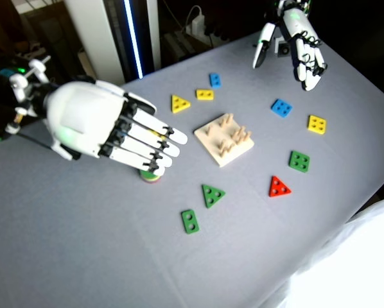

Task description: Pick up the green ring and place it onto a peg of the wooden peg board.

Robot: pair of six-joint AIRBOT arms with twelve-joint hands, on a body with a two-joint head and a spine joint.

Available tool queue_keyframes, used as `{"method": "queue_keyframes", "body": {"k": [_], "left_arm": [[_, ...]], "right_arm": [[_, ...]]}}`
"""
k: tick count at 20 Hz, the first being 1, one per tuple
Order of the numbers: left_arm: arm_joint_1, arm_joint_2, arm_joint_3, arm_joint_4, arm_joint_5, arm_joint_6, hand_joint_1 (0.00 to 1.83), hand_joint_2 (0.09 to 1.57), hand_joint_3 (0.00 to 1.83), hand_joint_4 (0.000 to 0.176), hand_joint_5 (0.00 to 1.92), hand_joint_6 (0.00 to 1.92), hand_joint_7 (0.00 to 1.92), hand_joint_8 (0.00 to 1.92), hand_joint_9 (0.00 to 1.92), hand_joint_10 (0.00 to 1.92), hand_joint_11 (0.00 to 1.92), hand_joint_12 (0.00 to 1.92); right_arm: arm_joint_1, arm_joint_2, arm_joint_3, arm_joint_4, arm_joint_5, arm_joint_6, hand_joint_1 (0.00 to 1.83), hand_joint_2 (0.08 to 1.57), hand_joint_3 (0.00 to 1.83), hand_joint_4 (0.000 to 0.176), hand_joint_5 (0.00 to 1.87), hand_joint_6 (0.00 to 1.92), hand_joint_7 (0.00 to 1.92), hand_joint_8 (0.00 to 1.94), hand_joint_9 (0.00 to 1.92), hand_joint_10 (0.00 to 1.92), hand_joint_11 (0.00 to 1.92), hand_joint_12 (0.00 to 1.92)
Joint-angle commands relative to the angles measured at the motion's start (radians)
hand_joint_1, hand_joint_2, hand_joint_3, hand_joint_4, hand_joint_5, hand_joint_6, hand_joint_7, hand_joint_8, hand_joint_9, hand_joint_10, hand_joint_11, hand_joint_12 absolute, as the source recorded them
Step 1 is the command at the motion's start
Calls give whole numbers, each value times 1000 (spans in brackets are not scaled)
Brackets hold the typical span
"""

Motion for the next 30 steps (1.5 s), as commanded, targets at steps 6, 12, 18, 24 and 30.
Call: {"method": "queue_keyframes", "body": {"k": [6, 12, 18, 24, 30], "left_arm": [[-9, 4, 0, 18, -128, -6, 616, 1091, 3, 82, 402, 0, 244, 0, 187, 3, 0, 608], [-9, 4, 6, 23, -122, -19, 695, 1087, 0, 77, 414, 2, 236, 1, 179, 3, 0, 581], [-9, 4, 7, 28, -123, -22, 727, 1083, 0, 77, 417, 4, 247, 0, 193, 1, 0, 622], [-8, 0, 7, 28, -124, -26, 747, 1087, 0, 90, 412, 0, 263, 2, 210, 4, 0, 695], [-7, 0, 7, 32, -133, -40, 753, 1098, 1, 73, 428, 0, 270, 1, 240, 7, 0, 805]], "right_arm": [[11, 7, 11, 16, 68, -11, 938, 1091, 0, 66, 385, 0, 411, 1, 451, 2, 382, 298], [11, 4, 45, 9, -86, -24, 953, 1040, 0, 36, 370, 0, 448, 0, 513, 1, 209, 824], [43, -18, 81, -21, -193, -36, 986, 983, 0, 47, 390, 0, 424, 0, 500, 0, 247, 754], [145, -82, 141, -120, -362, -41, 1045, 984, 0, 67, 463, 0, 531, 1, 593, 7, 364, 707], [183, -114, 161, -164, -469, -82, 1103, 1016, 1, 54, 593, 4, 723, 20, 860, 90, 456, 1289]]}}
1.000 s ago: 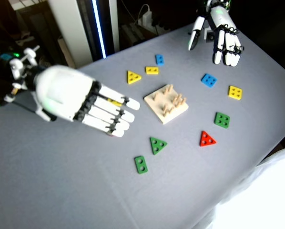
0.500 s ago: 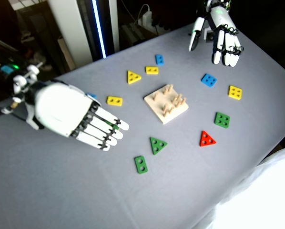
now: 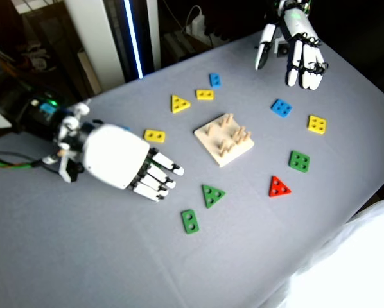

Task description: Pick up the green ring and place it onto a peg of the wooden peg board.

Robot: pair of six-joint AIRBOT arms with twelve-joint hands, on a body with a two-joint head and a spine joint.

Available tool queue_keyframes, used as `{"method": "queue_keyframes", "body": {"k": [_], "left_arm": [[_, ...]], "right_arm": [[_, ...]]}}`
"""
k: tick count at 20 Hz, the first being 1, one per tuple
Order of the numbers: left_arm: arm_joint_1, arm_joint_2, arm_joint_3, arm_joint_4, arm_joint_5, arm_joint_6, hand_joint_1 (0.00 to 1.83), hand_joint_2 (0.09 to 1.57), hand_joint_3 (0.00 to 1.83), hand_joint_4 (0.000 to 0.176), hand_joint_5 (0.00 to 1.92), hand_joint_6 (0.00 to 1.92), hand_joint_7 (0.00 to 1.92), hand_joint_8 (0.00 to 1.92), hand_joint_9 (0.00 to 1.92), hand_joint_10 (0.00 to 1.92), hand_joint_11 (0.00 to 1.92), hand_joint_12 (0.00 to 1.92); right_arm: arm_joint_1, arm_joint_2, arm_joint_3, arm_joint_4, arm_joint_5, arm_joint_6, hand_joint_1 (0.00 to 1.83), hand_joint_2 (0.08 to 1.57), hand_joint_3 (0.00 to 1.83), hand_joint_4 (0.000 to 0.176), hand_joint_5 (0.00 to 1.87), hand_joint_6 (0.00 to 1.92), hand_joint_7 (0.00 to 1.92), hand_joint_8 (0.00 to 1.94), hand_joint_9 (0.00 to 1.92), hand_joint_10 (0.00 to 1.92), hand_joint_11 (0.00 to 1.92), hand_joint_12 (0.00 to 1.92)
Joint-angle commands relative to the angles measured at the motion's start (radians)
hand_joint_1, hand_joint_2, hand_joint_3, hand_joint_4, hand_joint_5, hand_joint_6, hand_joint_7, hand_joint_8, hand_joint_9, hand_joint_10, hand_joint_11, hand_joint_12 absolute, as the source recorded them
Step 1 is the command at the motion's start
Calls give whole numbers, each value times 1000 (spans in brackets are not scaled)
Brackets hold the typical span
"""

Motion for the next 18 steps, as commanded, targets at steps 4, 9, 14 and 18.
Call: {"method": "queue_keyframes", "body": {"k": [4, 9, 14, 18], "left_arm": [[-6, -1, 3, 22, -134, -11, 758, 1101, 0, 68, 443, 5, 292, 6, 265, 10, 0, 843], [-4, -7, 3, 20, -139, -16, 728, 1109, 0, 89, 438, 1, 313, 1, 289, 5, 0, 831], [-4, -7, 3, 20, -141, -18, 737, 1107, 0, 80, 451, 2, 325, 2, 298, 4, 0, 828], [-3, -7, 3, 19, -142, -18, 753, 1101, 0, 80, 465, 5, 339, 4, 301, 3, 0, 794]], "right_arm": [[16, -1, 4, 9, 68, -14, 1210, 1040, 0, 15, 749, 0, 834, 52, 779, 634, 522, 1405], [23, -1, 5, 9, 67, -21, 1320, 1190, 0, 0, 901, 5, 793, 1295, 708, 1267, 682, 1647], [30, 0, 7, 9, 66, -23, 1210, 1143, 0, 11, 918, 1055, 924, 1178, 755, 1445, 704, 1702], [53, 0, 3, 4, 83, -23, 1236, 1094, 0, 0, 940, 1048, 1108, 862, 892, 1120, 709, 1412]]}}
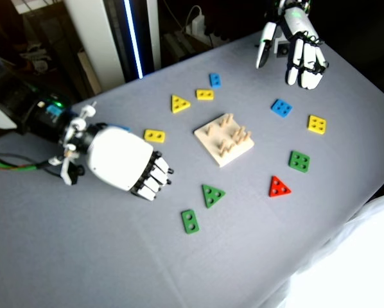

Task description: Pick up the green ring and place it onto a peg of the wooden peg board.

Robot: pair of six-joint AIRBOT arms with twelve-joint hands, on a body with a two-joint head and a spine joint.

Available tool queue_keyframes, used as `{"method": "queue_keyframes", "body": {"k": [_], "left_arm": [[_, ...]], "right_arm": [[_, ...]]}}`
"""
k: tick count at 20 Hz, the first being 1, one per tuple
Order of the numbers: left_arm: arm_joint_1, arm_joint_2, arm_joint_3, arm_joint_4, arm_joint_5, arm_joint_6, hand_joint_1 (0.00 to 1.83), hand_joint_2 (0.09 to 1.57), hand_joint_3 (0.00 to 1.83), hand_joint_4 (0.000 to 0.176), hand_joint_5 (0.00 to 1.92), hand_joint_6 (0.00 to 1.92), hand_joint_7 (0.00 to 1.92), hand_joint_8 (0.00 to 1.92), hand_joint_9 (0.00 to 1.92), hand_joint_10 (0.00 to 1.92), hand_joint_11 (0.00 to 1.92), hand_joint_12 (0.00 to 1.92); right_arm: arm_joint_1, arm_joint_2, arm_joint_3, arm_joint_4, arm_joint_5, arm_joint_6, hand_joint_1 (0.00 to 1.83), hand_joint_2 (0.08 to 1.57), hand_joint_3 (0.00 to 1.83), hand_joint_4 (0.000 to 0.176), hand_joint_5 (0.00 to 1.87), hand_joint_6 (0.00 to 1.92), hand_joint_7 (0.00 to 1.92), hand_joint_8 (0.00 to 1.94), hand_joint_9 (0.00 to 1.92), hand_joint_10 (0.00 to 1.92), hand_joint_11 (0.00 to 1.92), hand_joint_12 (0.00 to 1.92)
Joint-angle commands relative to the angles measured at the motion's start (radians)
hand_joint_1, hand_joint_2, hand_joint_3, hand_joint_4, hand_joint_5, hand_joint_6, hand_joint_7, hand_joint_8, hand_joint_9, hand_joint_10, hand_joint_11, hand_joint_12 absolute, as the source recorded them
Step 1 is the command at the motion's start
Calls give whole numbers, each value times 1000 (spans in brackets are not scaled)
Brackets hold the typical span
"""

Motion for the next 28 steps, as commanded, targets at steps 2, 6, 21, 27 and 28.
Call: {"method": "queue_keyframes", "body": {"k": [2, 6, 21, 27, 28], "left_arm": [[-3, -6, 4, 18, -126, -6, 736, 1104, 0, 78, 466, 1, 343, 2, 308, 4, 0, 832], [-2, -6, 4, 18, -127, -6, 748, 1109, 1, 71, 470, 0, 338, 0, 306, 1, 0, 841], [-3, -11, 19, 4, -121, -9, 588, 1144, 2, 60, 398, 1, 327, 0, 307, 2, 0, 666], [-3, -15, 27, -3, -122, -26, 562, 1149, 0, 43, 387, 2, 335, 2, 317, 4, 0, 807], [-3, -15, 28, -6, -122, -26, 558, 1150, 0, 43, 380, 1, 324, 1, 307, 1, 0, 775]], "right_arm": [[29, 0, -7, -2, 137, 1, 1238, 1090, 1, 0, 944, 1016, 1105, 883, 942, 1058, 775, 1395], [109, -1, -25, -80, 171, 3, 1239, 1080, 1, 0, 963, 981, 1134, 836, 971, 1005, 768, 1365], [307, -131, 45, -417, 214, 261, 1233, 1099, 0, 0, 935, 1046, 1078, 913, 1012, 1077, 943, 1399], [306, -162, 49, -459, 202, 279, 1251, 1089, 0, 0, 994, 886, 1058, 1033, 991, 1316, 952, 1500], [306, -166, 50, -465, 200, 279, 1252, 1085, 0, 0, 1003, 878, 1070, 1005, 1006, 1294, 964, 1474]]}}
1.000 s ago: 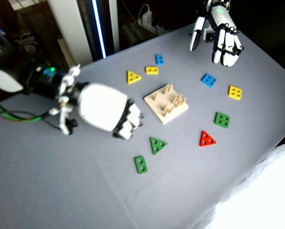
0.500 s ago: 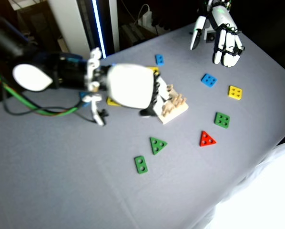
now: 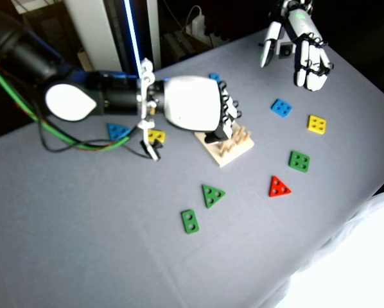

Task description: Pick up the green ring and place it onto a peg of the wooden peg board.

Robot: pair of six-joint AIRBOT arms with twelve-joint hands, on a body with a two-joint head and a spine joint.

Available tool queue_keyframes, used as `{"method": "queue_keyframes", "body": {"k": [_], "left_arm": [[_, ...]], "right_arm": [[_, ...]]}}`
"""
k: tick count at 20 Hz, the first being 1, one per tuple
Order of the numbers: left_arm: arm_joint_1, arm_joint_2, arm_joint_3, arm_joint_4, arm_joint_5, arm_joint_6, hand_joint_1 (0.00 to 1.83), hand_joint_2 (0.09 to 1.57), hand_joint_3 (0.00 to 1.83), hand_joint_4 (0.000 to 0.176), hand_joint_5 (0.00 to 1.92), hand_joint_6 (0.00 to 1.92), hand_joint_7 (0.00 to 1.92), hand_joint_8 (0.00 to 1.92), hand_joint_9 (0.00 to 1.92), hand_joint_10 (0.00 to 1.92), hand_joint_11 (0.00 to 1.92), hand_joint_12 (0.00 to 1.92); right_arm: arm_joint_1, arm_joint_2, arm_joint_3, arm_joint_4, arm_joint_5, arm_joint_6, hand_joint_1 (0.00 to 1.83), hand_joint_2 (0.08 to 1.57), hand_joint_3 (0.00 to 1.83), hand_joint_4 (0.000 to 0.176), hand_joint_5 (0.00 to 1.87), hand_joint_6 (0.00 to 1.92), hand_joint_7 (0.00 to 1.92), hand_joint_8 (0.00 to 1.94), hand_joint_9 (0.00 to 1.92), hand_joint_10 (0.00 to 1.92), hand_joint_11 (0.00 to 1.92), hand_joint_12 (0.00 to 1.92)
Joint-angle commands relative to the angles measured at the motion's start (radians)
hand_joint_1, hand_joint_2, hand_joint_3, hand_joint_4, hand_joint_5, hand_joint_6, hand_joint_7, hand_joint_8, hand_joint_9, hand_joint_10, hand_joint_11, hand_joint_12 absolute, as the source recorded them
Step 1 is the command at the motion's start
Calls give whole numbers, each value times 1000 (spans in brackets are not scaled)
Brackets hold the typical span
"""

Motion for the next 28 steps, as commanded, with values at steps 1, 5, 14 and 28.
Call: {"method": "queue_keyframes", "body": {"k": [1, 5, 14, 28], "left_arm": [[-3, -2, 4, 12, -124, -8, 573, 1148, 0, 41, 385, 3, 324, 2, 308, 2, 0, 769], [-3, -2, 4, 12, -127, -11, 550, 1149, 0, 41, 399, 2, 337, 4, 324, 4, 0, 816], [-2, -2, 1, 12, -131, -12, 559, 1126, 0, 44, 379, 3, 351, 3, 332, 5, 0, 838], [-2, -3, 3, 15, -133, -18, 582, 1127, 0, 38, 377, 1, 351, 0, 342, 2, 0, 839]], "right_arm": [[14, -4, 4, 29, 103, 6, 1255, 1080, 0, 0, 1003, 881, 1092, 961, 1037, 1235, 969, 1429], [14, -10, 4, -6, 85, 27, 1247, 1090, 1, 0, 965, 963, 1087, 949, 1063, 1175, 967, 1441], [5, -10, 10, -44, 49, 65, 1246, 1094, 0, 0, 962, 987, 1081, 949, 1093, 1122, 1023, 1390], [24, -54, 43, -37, 37, 65, 1243, 1105, 5, 0, 933, 1009, 1062, 990, 1060, 1100, 978, 1388]]}}
